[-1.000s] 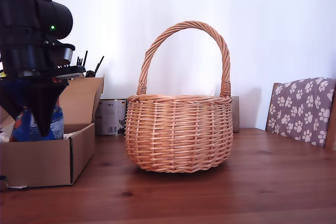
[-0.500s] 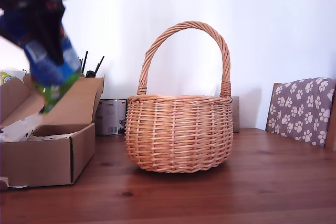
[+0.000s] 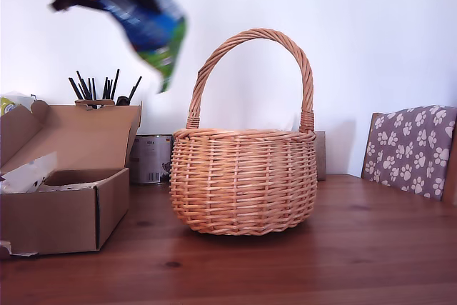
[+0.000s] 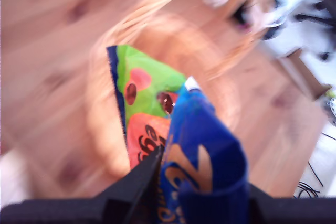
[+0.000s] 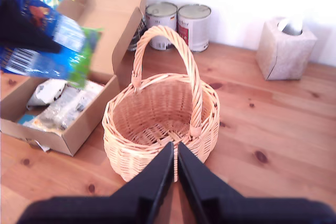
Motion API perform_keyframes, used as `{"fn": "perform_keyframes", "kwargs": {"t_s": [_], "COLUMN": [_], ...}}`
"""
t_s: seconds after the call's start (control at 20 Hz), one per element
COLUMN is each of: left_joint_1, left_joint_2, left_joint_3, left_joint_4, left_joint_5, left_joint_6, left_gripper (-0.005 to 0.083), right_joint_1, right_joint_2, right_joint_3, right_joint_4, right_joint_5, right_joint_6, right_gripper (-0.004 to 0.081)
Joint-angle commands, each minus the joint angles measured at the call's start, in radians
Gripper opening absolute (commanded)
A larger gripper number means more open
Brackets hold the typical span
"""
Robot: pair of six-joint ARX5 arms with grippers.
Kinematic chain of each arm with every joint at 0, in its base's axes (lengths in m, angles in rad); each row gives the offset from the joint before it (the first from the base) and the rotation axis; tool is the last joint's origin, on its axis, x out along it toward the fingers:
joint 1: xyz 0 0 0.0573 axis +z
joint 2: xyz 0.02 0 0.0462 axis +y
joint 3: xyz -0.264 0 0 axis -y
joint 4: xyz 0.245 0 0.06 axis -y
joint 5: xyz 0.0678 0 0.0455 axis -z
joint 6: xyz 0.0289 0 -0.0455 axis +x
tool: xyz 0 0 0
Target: Move the bags of Easter eggs from the cardboard box on the left into the woven basket on the right side.
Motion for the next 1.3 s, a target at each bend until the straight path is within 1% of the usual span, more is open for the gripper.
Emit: {"fn": "perform_keyframes", "kwargs": {"t_s": [0.0, 0.1, 0.25, 0.45, 0.55, 0.7, 0.8, 0.95, 1.1, 1.2, 1.25], "left_joint_1": [-0.028, -0.080, -0.142, -0.184, -0.193, -0.206, -0.216, -0.226, -0.226, -0.218, -0.212], "left_joint_2": [0.000, 0.017, 0.072, 0.179, 0.236, 0.311, 0.359, 0.376, 0.331, 0.272, 0.233], "left_joint_3": [0.000, 0.000, 0.000, 0.000, 0.000, 0.000, 0.000, 0.000, 0.000, 0.000, 0.000], "left_joint_4": [0.081, 0.174, 0.272, 0.375, 0.426, 0.495, 0.547, 0.505, 0.447, 0.375, 0.317], "left_joint_5": [0.010, 0.009, -0.003, -0.046, -0.092, -0.166, -0.195, -0.192, -0.190, -0.190, -0.190], "left_joint_6": [-0.019, -0.041, -0.059, -0.058, -0.054, 0.027, 0.066, 0.066, 0.066, 0.066, 0.067], "left_gripper": [0.0157, 0.0157, 0.0157, 0.0157, 0.0157, 0.0157, 0.0157, 0.0158, 0.0152, 0.0094, 0.0041], "right_joint_1": [-0.001, -0.001, -0.001, -0.001, -0.001, -0.001, -0.001, -0.001, -0.001, -0.001, -0.001], "right_joint_2": [-0.004, -0.004, -0.005, -0.005, -0.005, -0.005, -0.005, -0.005, -0.005, -0.005, -0.005], "right_joint_3": [0.000, 0.000, 0.000, 0.000, 0.000, 0.000, 0.000, 0.000, 0.000, 0.000, 0.000], "right_joint_4": [0.005, 0.005, 0.005, 0.004, 0.004, 0.004, 0.004, 0.003, 0.002, -0.005, -0.005], "right_joint_5": [0.005, 0.014, 0.019, 0.019, 0.019, 0.019, 0.019, 0.019, 0.019, 0.019, 0.019], "right_joint_6": [0.000, 0.000, 0.000, 0.000, 0.000, 0.000, -0.001, -0.002, -0.004, -0.004, -0.003], "right_gripper": [-0.0013, -0.0013, -0.0013, -0.0013, -0.0013, -0.0013, -0.0013, -0.0013, -0.0013, -0.0013, -0.0013]}}
